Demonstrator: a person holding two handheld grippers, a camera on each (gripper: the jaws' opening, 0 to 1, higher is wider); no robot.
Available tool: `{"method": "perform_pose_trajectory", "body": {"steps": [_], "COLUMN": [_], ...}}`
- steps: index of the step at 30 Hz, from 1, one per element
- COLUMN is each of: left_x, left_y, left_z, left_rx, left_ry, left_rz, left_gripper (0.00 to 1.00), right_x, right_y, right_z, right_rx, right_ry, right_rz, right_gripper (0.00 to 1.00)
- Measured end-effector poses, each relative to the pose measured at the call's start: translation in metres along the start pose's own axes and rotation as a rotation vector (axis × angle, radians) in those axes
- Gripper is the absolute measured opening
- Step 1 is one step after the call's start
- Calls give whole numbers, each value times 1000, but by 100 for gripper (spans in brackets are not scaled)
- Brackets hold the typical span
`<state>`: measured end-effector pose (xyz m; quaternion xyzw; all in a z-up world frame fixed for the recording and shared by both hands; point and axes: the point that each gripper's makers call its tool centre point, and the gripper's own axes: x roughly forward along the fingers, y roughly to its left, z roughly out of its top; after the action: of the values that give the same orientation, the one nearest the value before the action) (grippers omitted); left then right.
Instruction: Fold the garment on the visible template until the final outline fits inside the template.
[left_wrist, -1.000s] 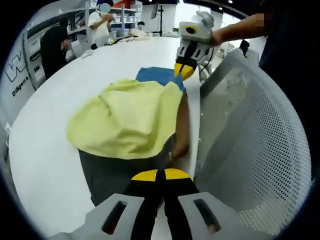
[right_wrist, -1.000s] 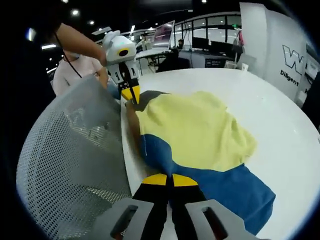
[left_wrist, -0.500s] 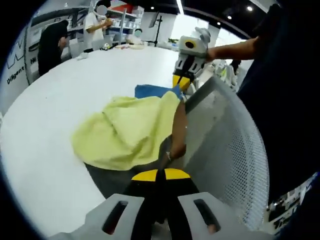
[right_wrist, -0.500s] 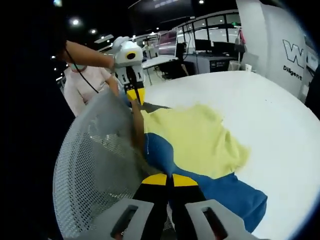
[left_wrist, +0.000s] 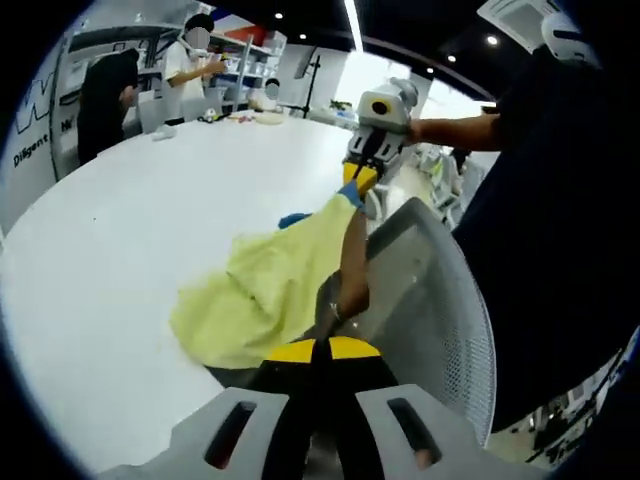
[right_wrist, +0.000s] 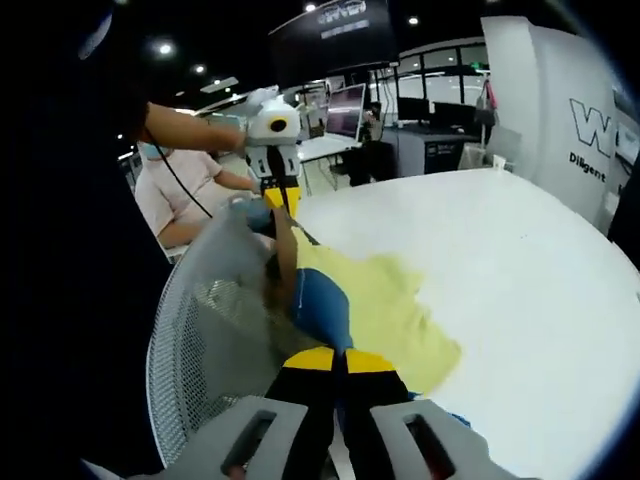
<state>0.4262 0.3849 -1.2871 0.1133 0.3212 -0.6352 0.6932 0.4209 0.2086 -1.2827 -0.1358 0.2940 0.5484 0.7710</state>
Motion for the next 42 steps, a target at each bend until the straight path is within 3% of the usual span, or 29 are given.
{"method": "perform_pose_trajectory", "body": {"steps": [6,10,13,18,20,29,32,39,42], "left_x": [-8,-12,-14,-18,-17,-9,-6,6,9], "left_y": [15,40,53,65,66,71,62,77,81], "left_z": [23,40,49,60,65,72,77,61,58], "left_rx": [-10,-34,-60,-81,-129,-167,-208,-218,-186], "left_ry": [-64,-115,-139,-163,-192,-236,-277,-229,-203], "left_rz": [33,127,159,176,143,113,46,113,148], "left_gripper": [0,0,0,0,0,0,0,0,0], "right_x": [-8,-6,-5,-7,-7,-4,-3,-1,-1], "right_y": [-23,-44,-58,-73,-78,-82,-80,-79,-79], "right_z": [21,29,37,50,55,67,68,70,75], "right_rx": [12,40,52,54,82,131,132,137,126], "right_ry": [-41,-62,-82,-111,-124,-156,-158,-160,-160], "right_rz": [-35,-96,-136,-174,-174,-157,-149,-145,-146], "right_gripper": [0,0,0,0,0,0,0,0,0]}}
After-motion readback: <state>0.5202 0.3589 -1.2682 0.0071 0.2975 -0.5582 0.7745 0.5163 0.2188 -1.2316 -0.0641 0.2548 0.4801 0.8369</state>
